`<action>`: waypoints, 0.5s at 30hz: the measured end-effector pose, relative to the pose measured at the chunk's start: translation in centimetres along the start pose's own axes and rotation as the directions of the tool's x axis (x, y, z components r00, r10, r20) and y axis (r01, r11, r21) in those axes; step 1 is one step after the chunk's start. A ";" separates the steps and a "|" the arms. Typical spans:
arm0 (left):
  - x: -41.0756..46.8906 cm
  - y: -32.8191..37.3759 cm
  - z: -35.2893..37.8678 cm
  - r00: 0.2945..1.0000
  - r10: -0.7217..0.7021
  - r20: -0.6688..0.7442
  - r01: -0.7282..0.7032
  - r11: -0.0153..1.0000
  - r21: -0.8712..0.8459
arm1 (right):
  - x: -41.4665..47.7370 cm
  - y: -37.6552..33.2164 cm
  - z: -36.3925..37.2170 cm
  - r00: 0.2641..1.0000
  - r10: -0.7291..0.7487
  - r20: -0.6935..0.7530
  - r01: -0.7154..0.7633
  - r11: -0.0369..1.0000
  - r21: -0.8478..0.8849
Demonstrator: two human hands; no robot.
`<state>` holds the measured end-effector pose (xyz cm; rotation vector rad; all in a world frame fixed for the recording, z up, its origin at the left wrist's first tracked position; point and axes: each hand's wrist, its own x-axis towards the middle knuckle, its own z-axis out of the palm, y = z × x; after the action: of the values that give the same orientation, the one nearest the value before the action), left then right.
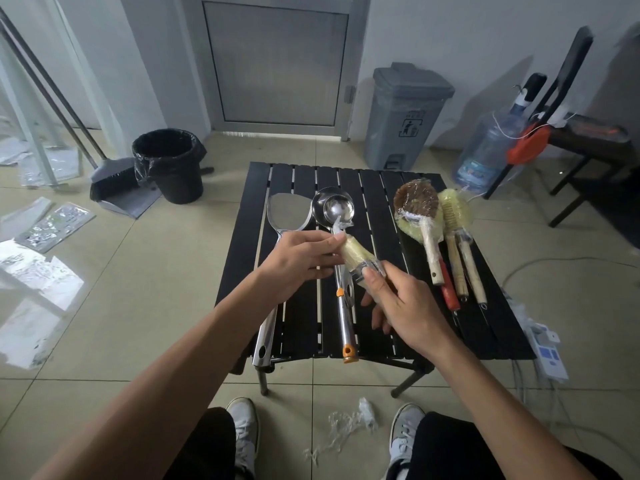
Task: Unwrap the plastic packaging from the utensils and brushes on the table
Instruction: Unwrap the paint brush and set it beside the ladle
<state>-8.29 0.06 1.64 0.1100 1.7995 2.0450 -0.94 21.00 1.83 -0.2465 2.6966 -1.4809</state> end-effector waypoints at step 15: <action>-0.2 0.5 3.2 0.974 0.218 -0.067 -0.191 0.938 0.289 | 1.0 0.1 0.3 0.996 0.081 -0.035 -0.072 0.976 0.207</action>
<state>-7.27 2.90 2.70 0.2947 2.2170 1.9443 -1.91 20.65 1.62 -0.0996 2.5255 -1.7437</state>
